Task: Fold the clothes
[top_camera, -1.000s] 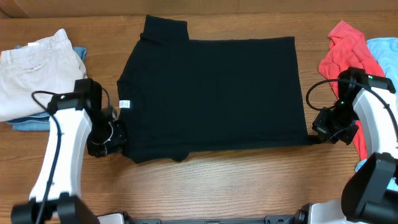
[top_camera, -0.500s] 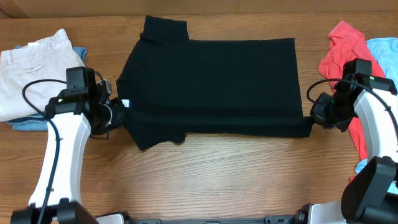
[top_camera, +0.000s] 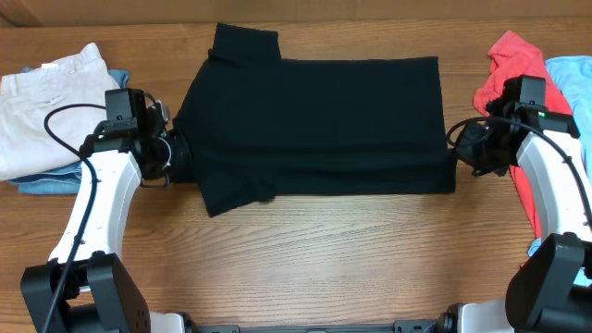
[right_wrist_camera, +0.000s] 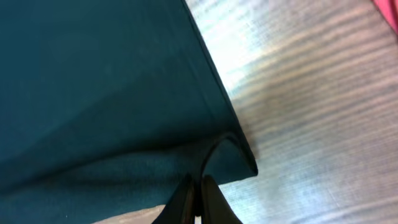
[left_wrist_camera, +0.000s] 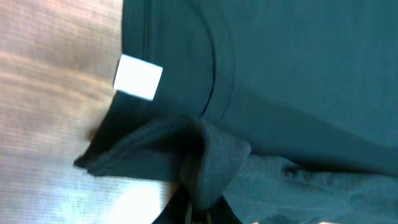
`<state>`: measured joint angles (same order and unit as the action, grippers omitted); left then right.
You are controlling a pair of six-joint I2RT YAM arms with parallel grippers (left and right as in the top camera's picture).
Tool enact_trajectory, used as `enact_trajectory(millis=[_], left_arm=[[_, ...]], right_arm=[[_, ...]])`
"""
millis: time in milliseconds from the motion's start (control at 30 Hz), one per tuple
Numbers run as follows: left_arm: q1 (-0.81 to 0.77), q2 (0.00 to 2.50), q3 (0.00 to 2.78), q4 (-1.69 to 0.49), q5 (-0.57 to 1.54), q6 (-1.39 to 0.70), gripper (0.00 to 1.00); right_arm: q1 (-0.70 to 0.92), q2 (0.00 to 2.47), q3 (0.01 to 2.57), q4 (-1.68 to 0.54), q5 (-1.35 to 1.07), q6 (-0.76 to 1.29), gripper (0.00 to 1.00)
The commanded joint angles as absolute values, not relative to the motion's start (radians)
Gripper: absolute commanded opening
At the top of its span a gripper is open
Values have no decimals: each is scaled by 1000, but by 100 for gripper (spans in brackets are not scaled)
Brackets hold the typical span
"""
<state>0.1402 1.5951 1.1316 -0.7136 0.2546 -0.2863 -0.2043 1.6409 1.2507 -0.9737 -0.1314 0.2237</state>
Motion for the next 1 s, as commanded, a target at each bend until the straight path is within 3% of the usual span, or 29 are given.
enact_trajectory(millis=[0,100,433,567,700,967], left_arm=[[148,1602,1130,-661,263,-296,14],[144,1615,1130,-625,260,-294,20],[136,1700,1130,-603,265,-295,18],[120,1706,1130,-612,266,-292,30],[112,1708,1130,-608,258,-292,35],[110,1781,1130,-570,207,-292,37]], right_arm=[[-202,1639,1252,-937,-135,212,5],[-202,1641,1252,-918,-135,212,5],[-202,1689,1251,-898,-136,212,5],[-202,1734,1251,-896,-136,212,5],[-202,1758,1251,-883,-136,212,6],[-202,1764,1251,-889,-137,212,8]])
